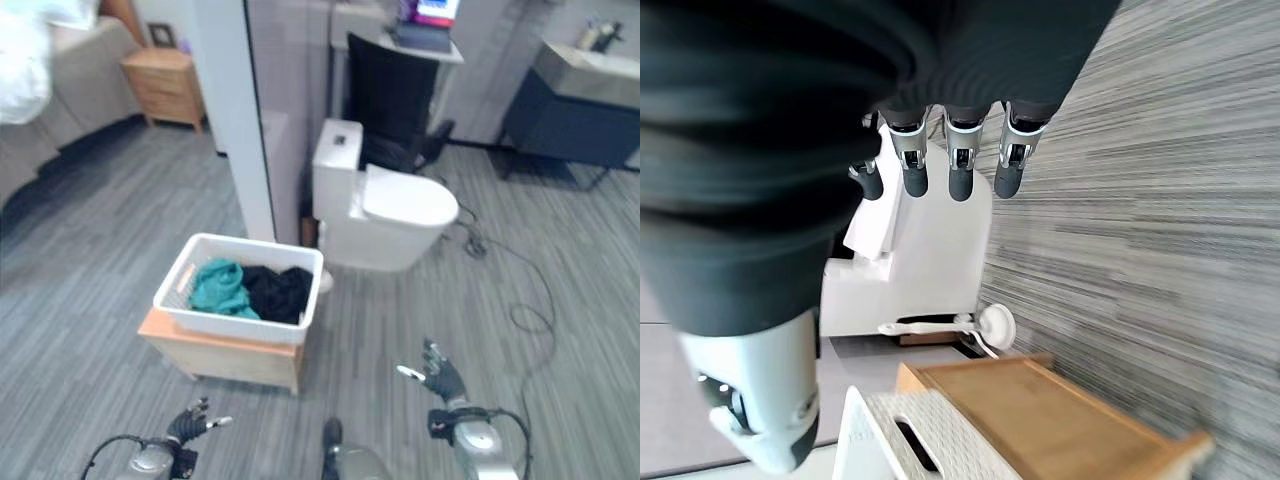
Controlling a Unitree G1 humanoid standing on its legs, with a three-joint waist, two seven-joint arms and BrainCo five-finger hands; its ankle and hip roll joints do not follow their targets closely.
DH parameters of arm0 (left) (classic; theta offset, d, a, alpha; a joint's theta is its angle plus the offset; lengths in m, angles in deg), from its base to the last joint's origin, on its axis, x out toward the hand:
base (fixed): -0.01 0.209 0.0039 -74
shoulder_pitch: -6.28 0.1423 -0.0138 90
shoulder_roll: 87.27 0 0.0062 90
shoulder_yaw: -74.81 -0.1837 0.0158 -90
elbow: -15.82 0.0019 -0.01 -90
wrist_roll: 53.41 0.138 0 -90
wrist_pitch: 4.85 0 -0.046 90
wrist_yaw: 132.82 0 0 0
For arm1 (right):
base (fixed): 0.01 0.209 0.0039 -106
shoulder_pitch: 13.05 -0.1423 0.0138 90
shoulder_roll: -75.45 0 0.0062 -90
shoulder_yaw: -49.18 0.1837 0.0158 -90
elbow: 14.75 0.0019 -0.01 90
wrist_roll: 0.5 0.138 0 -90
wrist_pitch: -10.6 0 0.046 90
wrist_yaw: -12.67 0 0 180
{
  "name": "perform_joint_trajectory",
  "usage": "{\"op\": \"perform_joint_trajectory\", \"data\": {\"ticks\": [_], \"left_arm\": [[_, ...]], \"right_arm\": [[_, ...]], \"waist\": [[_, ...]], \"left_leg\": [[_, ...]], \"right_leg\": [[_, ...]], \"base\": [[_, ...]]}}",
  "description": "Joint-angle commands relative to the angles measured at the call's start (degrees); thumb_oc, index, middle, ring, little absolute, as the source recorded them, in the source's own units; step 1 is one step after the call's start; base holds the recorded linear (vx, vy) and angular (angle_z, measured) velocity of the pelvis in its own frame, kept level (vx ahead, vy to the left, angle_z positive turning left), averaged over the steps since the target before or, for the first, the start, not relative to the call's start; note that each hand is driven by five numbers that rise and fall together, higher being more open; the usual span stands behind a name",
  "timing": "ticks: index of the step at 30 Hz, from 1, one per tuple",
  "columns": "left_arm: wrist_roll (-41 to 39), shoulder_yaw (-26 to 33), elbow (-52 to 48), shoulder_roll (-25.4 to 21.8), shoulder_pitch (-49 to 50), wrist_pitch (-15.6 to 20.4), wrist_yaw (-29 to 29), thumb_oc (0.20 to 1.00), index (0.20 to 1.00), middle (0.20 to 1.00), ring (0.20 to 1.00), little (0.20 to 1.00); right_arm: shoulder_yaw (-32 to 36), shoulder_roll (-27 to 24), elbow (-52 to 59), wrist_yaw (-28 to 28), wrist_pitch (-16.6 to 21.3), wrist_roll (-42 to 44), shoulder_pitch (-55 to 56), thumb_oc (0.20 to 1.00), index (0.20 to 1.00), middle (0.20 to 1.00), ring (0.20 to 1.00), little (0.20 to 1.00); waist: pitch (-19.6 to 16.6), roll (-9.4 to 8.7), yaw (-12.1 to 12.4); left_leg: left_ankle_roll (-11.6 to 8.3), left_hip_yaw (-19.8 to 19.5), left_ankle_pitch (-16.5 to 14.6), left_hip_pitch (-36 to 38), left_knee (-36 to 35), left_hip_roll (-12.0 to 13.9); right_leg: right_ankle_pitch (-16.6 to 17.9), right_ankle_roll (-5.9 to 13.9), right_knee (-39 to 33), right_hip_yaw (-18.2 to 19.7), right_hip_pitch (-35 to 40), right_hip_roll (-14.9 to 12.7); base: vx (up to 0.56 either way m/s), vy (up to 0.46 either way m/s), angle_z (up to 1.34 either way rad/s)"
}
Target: Grab the laundry basket,head to the washer,open it,put in the laundry and shut it.
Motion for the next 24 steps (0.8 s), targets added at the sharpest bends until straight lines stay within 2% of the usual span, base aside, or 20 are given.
{"op": "perform_joint_trajectory", "data": {"ticks": [1,2,3,4,5,6,7,8,9,10,11,17,19,22,24], "left_arm": [[-0.10,1.30,-3.79,-0.73,-2.48,2.23,2.53,1.000,1.000,1.000,1.000,1.000],[-0.38,1.76,-5.03,-0.65,-2.29,2.21,3.25,1.000,1.000,1.000,1.000,1.000],[-1.17,2.11,-7.03,-0.40,-1.75,2.24,4.65,1.000,1.000,1.000,1.000,1.000],[-2.01,2.75,-8.61,-0.31,-1.11,2.06,5.16,1.000,1.000,1.000,1.000,1.000],[-2.02,2.79,-8.73,-0.31,-1.01,1.98,5.16,1.000,1.000,1.000,1.000,1.000],[-4.09,4.33,-10.90,0.25,0.46,1.88,6.43,1.000,1.000,1.000,1.000,1.000],[-4.10,4.38,-10.98,0.26,0.53,1.84,6.43,1.000,1.000,1.000,1.000,1.000],[-5.25,4.92,-11.77,0.75,1.32,1.71,7.05,1.000,1.000,1.000,1.000,1.000],[-5.24,4.69,-14.34,1.50,3.07,0.91,6.41,1.000,1.000,1.000,1.000,1.000],[-5.22,4.69,-14.45,1.51,3.18,0.84,6.40,1.000,1.000,1.000,1.000,1.000],[-7.21,4.74,-18.00,1.36,4.69,0.42,6.70,1.000,1.000,1.000,1.000,1.000],[-9.86,7.12,-28.66,0.00,9.50,0.01,7.85,1.000,1.000,1.000,1.000,1.000],[-10.05,7.74,-30.12,-0.09,10.20,-0.20,8.20,1.000,1.000,1.000,1.000,1.000],[-10.48,13.48,-39.01,-0.80,15.11,-0.70,10.71,1.000,1.000,1.000,1.000,1.000],[-10.77,15.20,-41.32,-0.91,16.38,-0.69,10.90,1.000,1.000,1.000,1.000,1.000]], "right_arm": [[3.18,-4.73,3.82,1.39,3.10,-0.26,-2.39,1.000,1.000,1.000,1.000,1.000],[3.49,-4.94,3.55,1.93,3.03,-0.48,-2.50,1.000,1.000,1.000,1.000,1.000],[3.69,-5.01,3.09,2.86,3.05,0.02,-3.10,1.000,1.000,1.000,1.000,1.000],[3.68,-4.95,3.03,3.09,3.12,0.61,-3.75,1.000,1.000,1.000,1.000,1.000],[3.63,-4.98,3.01,3.10,3.12,0.63,-3.76,1.000,1.000,1.000,1.000,1.000],[3.03,-4.85,2.84,3.43,3.11,1.41,-5.03,1.000,1.000,1.000,1.000,1.000],[2.97,-4.88,2.80,3.44,3.12,1.43,-5.05,1.000,1.000,1.000,1.000,1.000],[2.47,-4.83,2.74,3.59,2.83,1.55,-5.59,1.000,1.000,1.000,1.000,1.000],[1.95,-4.75,3.10,3.12,1.66,0.61,-5.39,1.000,1.000,1.000,1.000,1.000],[1.95,-4.77,3.16,3.12,1.62,0.59,-5.31,1.000,1.000,1.000,1.000,1.000],[2.35,-4.84,4.56,4.02,0.41,0.41,-4.79,1.000,1.000,1.000,1.000,1.000],[1.04,-3.68,5.66,4.47,-0.53,-0.21,-6.87,1.000,1.000,1.000,1.000,1.000],[0.76,-3.51,5.56,4.47,-0.76,-0.57,-7.07,1.000,1.000,1.000,1.000,1.000],[-0.62,-2.81,5.53,4.18,-2.27,-3.68,-7.67,1.000,1.000,1.000,1.000,1.000],[-0.59,-2.78,5.50,3.73,-2.69,-4.06,-7.37,1.000,1.000,1.000,1.000,1.000]], "waist": [[1.97,-0.89,0.22],[2.02,-1.11,0.41],[2.14,-1.65,1.09],[2.07,-1.52,1.53],[2.14,-1.64,1.59],[1.90,-0.85,3.03],[1.90,-0.88,2.91],[1.45,-0.39,3.39],[0.05,0.86,3.30],[0.01,0.89,3.32],[-0.26,1.33,3.28],[-1.56,2.73,4.57],[-1.66,2.78,4.81],[-1.99,3.18,5.65],[-2.06,3.19,5.81]], "left_leg": [[-3.23,0.84,4.57,-17.88,24.25,3.24],[-2.91,0.49,4.49,-18.51,22.61,4.42],[-2.74,-0.95,5.03,-18.82,17.00,6.82],[-2.99,-2.79,6.24,-18.13,12.20,7.81],[-3.04,-2.65,6.57,-17.58,11.42,7.78],[-4.09,-8.90,10.33,-16.10,2.86,9.16],[-4.16,-8.95,10.74,-15.77,2.15,9.20],[-4.64,-11.64,11.57,-15.09,-0.37,9.85],[-5.41,-12.20,12.03,-12.66,-4.15,10.94],[-5.43,-12.16,12.11,-12.53,-4.35,10.99],[-5.93,-10.02,11.88,-11.95,-3.73,10.58],[-5.00,-8.00,9.88,-8.21,-6.14,8.42],[-4.87,-7.41,9.61,-7.89,-6.15,8.33],[-3.90,-5.78,8.39,-6.58,-6.64,7.74],[-3.76,-5.71,8.28,-6.27,-6.87,7.63]], "right_leg": [[-7.23,2.33,-3.47,2.54,10.02,0.70],[-7.40,2.42,-3.93,2.70,10.57,0.58],[-7.69,2.88,-4.46,3.19,11.24,-0.05],[-8.11,3.00,-4.47,3.95,11.29,0.13],[-8.13,2.96,-4.45,4.05,11.42,0.06],[-8.91,3.07,-4.49,6.09,11.81,0.87],[-8.91,3.01,-4.50,6.01,11.84,0.86],[-9.27,3.00,-4.34,6.80,11.85,1.10],[-10.25,3.10,-4.06,6.96,12.60,1.19],[-10.27,3.09,-4.05,6.97,12.63,1.22],[-10.18,3.37,-4.04,6.66,13.50,-0.19],[-8.33,5.37,-6.11,7.53,14.88,-3.63],[-8.11,5.58,-6.38,7.73,14.98,-3.95],[-7.26,6.34,-7.41,8.94,15.11,-5.21],[-7.23,6.45,-7.60,9.02,15.24,-5.35]], "base": [[0.05,-0.056,0.23],[0.13,-0.034,-0.34],[0.14,0.043,-0.59],[0.11,0.038,-0.53],[0.13,0.071,-0.32],[0.09,0.042,-0.42],[0.14,0.089,-0.52],[0.20,0.106,-0.78],[0.20,0.110,-0.71],[0.25,0.183,-0.61],[0.18,0.174,-0.11],[0.11,0.148,-0.09],[0.05,0.069,-0.12],[0.06,0.068,-0.12],[0.04,0.022,-0.35]]}}
